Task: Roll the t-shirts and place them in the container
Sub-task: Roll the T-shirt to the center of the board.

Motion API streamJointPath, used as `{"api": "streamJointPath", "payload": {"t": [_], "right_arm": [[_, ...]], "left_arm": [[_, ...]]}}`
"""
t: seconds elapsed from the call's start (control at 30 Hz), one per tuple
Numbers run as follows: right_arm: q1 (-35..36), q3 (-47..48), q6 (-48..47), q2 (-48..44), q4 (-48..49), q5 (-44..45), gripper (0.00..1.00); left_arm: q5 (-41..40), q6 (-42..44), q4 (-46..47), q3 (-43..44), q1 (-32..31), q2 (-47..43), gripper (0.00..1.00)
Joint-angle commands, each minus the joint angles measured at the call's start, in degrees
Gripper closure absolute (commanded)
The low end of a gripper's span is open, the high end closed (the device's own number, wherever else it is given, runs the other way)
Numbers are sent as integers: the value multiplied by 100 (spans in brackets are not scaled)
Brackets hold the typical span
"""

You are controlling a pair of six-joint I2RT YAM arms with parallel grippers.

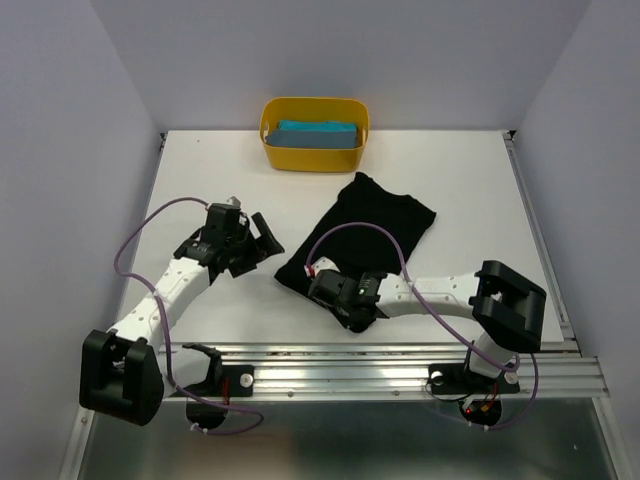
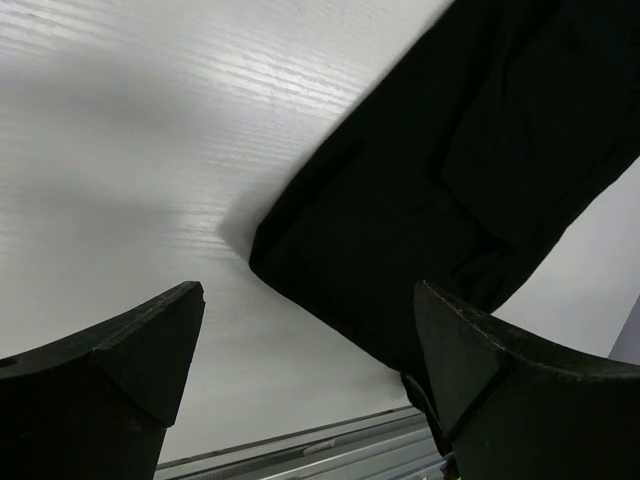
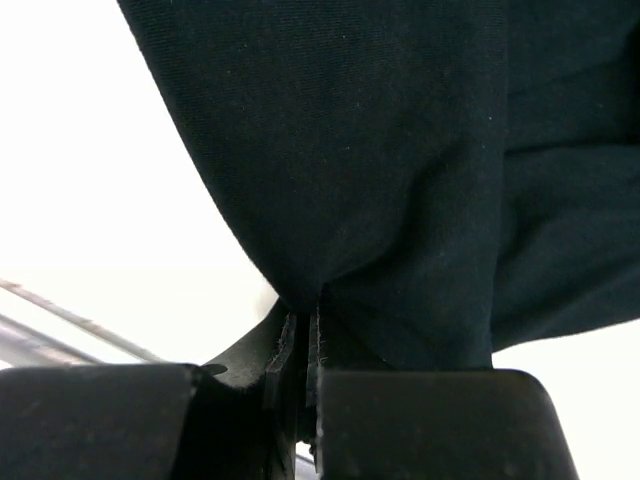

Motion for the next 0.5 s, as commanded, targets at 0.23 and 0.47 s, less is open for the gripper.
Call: {"api": "streamJointPath", "payload": {"t": [0.23,0.47], "right_arm": [[17,532,754,205,710,-1126,99],[17,471,974,179,868,-1373,99]], "left_arm": [[69,-872,387,-676,-574,-112,2],[-11,-1152,922,-1150,-671,-129,2]]}}
